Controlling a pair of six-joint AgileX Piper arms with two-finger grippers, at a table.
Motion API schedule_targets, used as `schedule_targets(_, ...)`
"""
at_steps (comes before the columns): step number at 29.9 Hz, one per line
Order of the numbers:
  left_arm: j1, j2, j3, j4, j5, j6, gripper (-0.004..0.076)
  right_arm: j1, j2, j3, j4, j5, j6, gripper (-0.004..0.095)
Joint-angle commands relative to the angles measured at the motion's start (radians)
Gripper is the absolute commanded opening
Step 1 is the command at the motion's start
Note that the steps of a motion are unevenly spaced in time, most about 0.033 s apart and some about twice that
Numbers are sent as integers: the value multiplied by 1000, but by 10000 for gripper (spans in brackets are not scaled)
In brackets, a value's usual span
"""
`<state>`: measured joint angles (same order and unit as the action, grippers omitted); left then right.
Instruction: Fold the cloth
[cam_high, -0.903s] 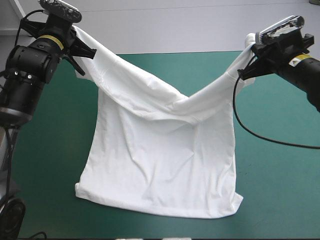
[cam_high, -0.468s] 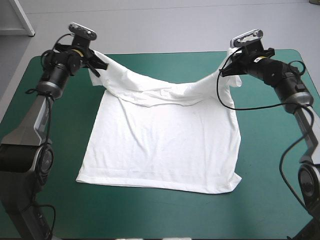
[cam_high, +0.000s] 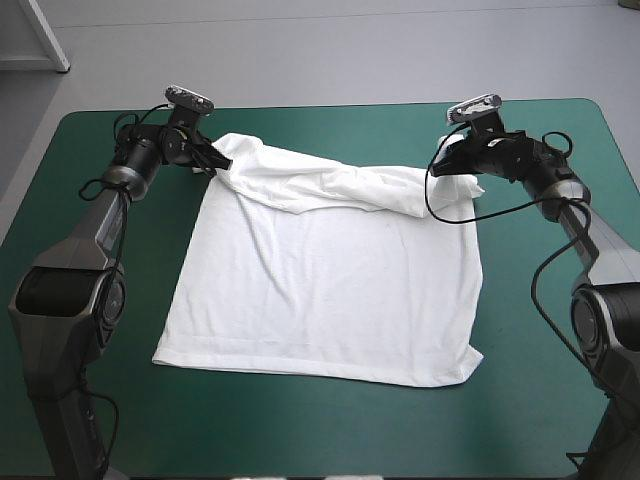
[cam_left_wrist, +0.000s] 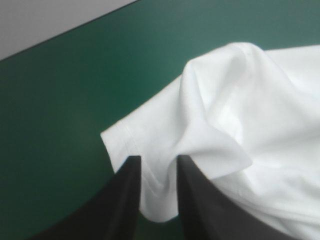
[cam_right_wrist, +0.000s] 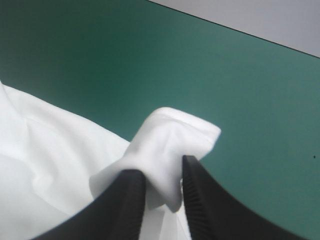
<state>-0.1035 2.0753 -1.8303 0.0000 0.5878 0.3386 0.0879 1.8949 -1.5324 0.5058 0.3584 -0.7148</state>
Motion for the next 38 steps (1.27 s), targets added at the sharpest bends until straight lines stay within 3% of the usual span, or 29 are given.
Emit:
schedule_targets(1,0,-92,-34,-23,55,-2,446,-9,-107,-43,14,-58,0,527)
schedule_targets(3,0,-114,-34,-27,107,-2,489,-9,-149,-55,10,-51,6,564)
schedule_targets(9,1,-274,-34,-27,197,-9,423,-9,-356,-63,-32,-35,36,559)
schedule_targets(11,1,-331,-29,-32,261,-11,423,-9,-421,-63,-68,9,95,558)
schedule_targets(15,1,-450,63,-58,330,-40,423,-9,-538,-58,-87,203,198,557)
schedule_targets(19,1,-590,253,-70,321,-66,423,-9,-628,-7,-94,310,241,540)
schedule_targets(29,1,-956,737,-110,321,-184,423,-9,-771,213,-178,402,351,531)
schedule_targets(33,1,-1052,960,-41,304,-282,423,-9,-818,379,-166,382,361,530)
schedule_targets(38,1,-1048,1154,-76,196,-304,423,-9,-856,510,-166,328,361,530)
